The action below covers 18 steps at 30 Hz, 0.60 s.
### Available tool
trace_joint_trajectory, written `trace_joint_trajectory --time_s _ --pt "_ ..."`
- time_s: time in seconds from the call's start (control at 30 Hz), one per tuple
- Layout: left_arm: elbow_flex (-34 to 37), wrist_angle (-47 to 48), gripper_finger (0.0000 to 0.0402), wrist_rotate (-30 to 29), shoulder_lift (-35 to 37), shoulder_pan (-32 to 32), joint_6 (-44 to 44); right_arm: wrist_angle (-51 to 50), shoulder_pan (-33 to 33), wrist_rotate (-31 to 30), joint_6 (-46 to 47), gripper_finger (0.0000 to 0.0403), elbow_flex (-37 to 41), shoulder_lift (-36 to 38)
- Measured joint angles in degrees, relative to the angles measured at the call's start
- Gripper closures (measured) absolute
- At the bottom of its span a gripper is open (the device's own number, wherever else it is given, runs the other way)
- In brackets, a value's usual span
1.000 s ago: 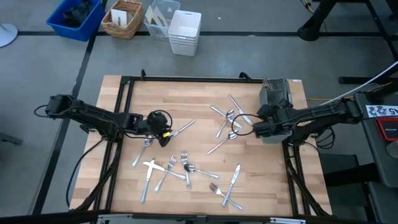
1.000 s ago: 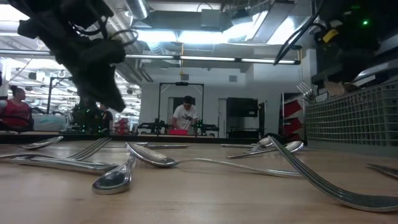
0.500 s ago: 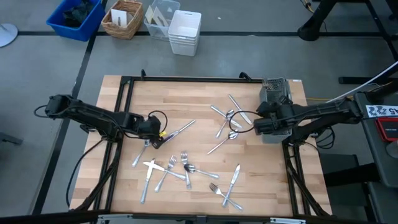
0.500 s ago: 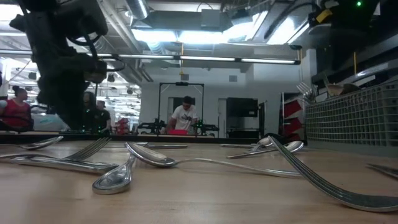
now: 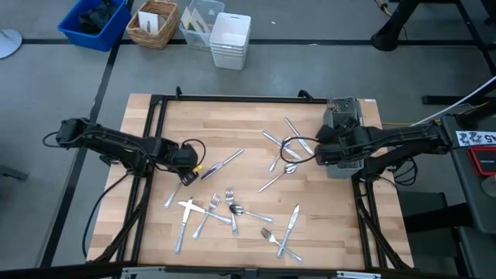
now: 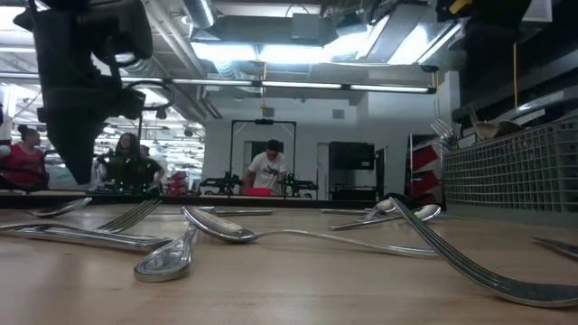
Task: Sort silverware
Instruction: Put the spoon into the right section of the utensil holder
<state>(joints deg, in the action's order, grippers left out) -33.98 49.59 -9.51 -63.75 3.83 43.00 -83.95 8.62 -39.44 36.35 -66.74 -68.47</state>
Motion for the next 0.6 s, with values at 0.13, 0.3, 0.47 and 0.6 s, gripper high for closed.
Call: trace_joint_trajectory --time_s 0.13,0.3,0.47,0.6 --pt "0.0 2.13 0.0292 -0.06 0.0 -1.01 -2.64 3.18 0.0 0.59 -3.94 0.0271 0.0 -0.04" --pt "0.17 2.24 0.0292 -0.1 0.0 -3.07 -9.89 5.33 0.04 2.15 -6.48 0.0272 0.0 -0.04" --pt "1.38 2.39 0.0292 0.97 -0.02 -7.06 -17.4 5.64 0.04 3.63 -6.7 0.0272 0.0 -0.04" --pt "1.77 1.85 0.0292 5.86 0.86 -11.39 -22.92 5.78 0.04 4.58 -6.7 0.0272 0.0 -0.04"
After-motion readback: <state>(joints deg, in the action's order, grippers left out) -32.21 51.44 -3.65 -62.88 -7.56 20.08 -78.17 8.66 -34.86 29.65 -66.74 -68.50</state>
